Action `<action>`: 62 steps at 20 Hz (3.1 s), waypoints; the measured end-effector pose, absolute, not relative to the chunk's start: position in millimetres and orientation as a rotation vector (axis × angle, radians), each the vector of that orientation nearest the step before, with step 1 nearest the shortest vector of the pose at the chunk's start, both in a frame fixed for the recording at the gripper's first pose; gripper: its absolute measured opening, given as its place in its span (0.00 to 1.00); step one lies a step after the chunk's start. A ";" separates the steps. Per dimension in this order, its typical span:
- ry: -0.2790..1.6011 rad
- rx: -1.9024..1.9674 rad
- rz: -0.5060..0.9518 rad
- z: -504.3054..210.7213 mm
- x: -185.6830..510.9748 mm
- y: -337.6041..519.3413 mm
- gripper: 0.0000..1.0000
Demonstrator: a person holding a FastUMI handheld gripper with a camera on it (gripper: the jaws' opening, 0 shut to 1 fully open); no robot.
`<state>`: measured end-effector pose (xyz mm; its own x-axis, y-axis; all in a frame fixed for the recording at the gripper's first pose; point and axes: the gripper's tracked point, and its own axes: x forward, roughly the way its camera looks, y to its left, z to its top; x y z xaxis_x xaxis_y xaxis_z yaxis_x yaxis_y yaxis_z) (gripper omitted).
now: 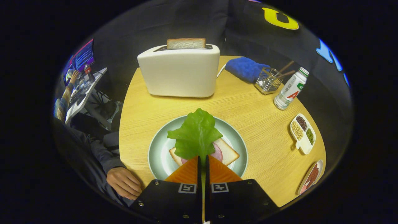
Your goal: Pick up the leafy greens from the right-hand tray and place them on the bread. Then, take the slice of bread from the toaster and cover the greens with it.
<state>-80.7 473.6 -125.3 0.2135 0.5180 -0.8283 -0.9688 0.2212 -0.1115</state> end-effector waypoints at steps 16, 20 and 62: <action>0.595 -0.791 1.197 -75.6 -96.0 496.8 0.64; 0.562 -0.716 1.284 -37.9 -129.4 543.7 0.65; 0.240 -1.738 1.487 -10.5 -73.1 773.9 0.39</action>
<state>-73.1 773.9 -10.5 0.2853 0.3506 -0.8920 -0.6136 -0.6482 -0.4510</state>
